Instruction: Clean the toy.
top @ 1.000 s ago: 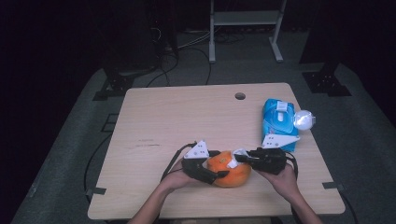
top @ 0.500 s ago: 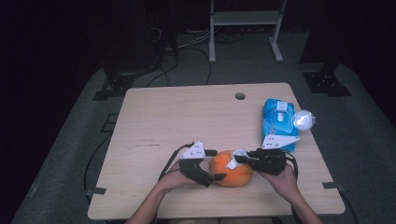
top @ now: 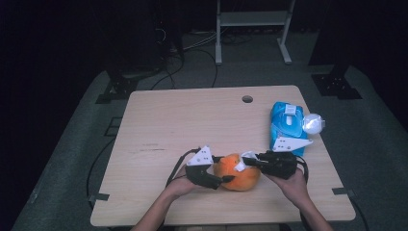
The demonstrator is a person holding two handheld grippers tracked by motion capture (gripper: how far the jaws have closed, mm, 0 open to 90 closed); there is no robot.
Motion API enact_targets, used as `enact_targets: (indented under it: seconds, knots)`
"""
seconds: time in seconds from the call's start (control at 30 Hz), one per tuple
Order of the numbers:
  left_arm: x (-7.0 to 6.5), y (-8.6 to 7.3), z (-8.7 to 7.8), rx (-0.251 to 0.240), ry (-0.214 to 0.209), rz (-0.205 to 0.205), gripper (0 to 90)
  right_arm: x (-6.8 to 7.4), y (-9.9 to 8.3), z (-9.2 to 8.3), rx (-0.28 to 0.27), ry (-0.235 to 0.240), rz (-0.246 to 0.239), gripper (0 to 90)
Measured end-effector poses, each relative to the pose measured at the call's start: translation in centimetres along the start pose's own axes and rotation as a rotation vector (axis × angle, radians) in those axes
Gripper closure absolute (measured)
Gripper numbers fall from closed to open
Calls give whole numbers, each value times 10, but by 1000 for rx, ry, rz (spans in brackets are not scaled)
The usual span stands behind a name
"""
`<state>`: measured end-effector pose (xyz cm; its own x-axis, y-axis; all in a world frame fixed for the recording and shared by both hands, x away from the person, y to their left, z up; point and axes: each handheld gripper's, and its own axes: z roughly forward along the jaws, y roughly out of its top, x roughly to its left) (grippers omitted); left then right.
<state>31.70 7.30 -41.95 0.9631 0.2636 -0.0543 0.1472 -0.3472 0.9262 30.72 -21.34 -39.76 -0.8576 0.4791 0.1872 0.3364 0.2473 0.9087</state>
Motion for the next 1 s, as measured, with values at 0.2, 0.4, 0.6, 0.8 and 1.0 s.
enact_targets:
  seconds: [0.2, 0.4, 0.6, 0.8, 1.0]
  knots:
    - [-6, 16, -14, 43, 30, 48, 323, -4, -2, 1, -44, 60, 60, 791]
    - [-3, 10, -9, 104, 50, 30, 319, -5, -5, 6, 30, 13, 40, 790]
    - [-9, 13, 1, 115, 63, 54, 306, 6, 10, -5, -38, 24, -1, 790]
    - [-19, 17, 13, 121, 87, 74, 287, 28, 18, 5, -46, 82, -67, 790]
    - [-20, 19, 13, 128, 67, 96, 193, 31, 10, 16, 16, 40, -111, 792]
